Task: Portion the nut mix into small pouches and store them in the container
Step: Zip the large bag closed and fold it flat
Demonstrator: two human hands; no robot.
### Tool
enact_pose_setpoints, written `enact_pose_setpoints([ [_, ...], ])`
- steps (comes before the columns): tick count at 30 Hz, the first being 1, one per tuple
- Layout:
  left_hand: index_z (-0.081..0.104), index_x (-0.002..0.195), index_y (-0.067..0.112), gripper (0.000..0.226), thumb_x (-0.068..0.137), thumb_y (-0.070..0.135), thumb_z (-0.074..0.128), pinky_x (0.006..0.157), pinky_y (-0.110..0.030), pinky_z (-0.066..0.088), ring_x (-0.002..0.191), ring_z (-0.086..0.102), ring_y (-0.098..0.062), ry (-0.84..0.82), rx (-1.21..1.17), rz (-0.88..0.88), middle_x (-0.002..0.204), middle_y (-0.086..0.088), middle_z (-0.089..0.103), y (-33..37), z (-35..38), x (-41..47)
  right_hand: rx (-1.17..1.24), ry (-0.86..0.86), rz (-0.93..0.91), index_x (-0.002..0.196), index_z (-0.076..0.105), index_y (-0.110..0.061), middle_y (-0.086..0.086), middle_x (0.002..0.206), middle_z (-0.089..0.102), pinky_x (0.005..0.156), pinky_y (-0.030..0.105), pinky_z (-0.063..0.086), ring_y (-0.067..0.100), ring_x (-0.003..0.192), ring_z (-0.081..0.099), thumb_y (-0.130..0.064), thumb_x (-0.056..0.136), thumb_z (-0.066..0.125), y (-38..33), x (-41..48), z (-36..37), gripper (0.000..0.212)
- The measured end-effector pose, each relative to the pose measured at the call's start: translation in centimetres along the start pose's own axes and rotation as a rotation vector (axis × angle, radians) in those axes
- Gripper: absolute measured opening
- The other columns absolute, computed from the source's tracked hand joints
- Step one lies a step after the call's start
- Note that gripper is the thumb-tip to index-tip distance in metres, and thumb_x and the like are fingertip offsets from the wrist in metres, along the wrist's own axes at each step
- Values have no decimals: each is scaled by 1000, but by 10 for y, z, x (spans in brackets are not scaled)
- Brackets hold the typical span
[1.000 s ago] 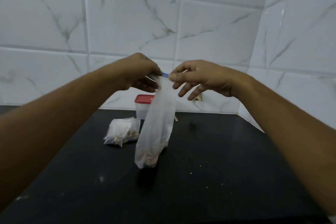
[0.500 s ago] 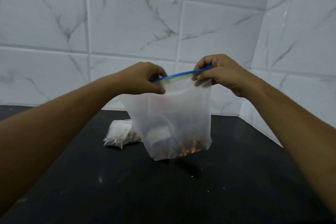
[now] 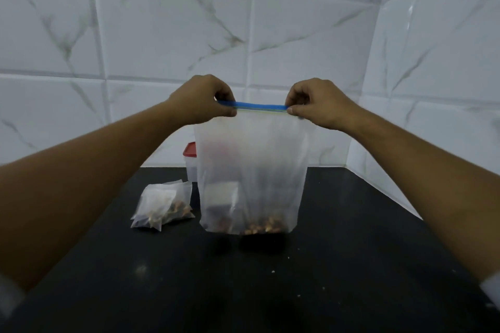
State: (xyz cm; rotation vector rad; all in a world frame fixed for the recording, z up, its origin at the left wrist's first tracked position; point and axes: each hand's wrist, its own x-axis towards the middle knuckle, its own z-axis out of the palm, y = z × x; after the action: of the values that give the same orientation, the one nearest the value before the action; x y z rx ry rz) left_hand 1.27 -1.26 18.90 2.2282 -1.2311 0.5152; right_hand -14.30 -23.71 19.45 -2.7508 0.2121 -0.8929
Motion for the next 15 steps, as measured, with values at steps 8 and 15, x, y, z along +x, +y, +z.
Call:
enact_pose_setpoints([
  [8,75,99,24,12,91,32,73,68,-34,44,85,55,-17,353,99,133,92,8,54,10,24,25,-147,276,-32,101,70,-23,-8,87,69,76,38,55,18,83,64,-19,95,66,10,2,-6,9],
  [15,72,104,32,17,88,36,77,70,-39,55,74,56,-6,110,8,287,83,13,60,6,53,-55,-74,25,-36,90,76,-26,-18,82,70,76,27,53,3,80,66,-17,89,75,16,-61,2,9],
])
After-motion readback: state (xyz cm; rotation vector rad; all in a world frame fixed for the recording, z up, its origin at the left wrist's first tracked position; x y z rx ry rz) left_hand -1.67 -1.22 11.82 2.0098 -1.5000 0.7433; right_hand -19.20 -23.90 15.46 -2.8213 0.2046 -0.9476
